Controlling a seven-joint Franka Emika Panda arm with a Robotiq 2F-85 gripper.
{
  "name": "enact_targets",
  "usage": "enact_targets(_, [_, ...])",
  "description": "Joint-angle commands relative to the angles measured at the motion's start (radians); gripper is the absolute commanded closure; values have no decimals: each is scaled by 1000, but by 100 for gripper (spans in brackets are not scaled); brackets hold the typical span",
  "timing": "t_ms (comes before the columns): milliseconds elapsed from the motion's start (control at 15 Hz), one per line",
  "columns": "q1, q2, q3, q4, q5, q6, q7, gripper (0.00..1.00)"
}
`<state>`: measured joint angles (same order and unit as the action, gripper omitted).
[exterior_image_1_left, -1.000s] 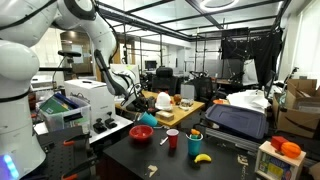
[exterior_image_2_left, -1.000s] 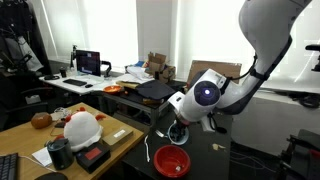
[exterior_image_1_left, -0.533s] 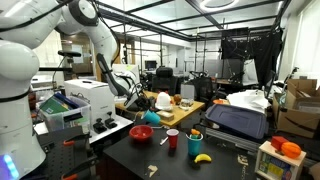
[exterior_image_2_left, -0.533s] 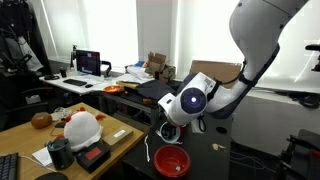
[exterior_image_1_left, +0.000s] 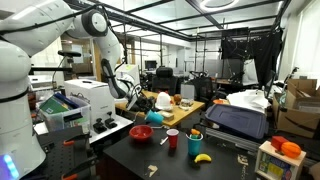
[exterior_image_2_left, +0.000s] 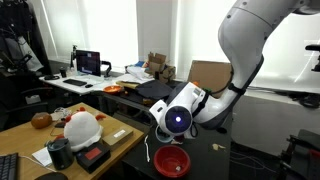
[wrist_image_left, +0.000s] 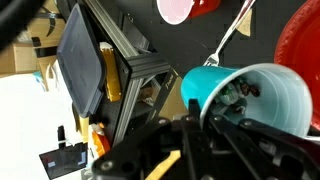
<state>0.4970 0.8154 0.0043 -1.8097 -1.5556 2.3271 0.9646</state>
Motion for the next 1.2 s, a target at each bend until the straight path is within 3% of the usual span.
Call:
enact_targets(0, [-56, 47, 75, 45, -49, -94, -22, 99])
enact_targets(267, [-73, 95, 121, 66, -80, -147, -20, 99])
enact_targets(1133, [-53, 161, 174, 87, -191, -414, -16, 99])
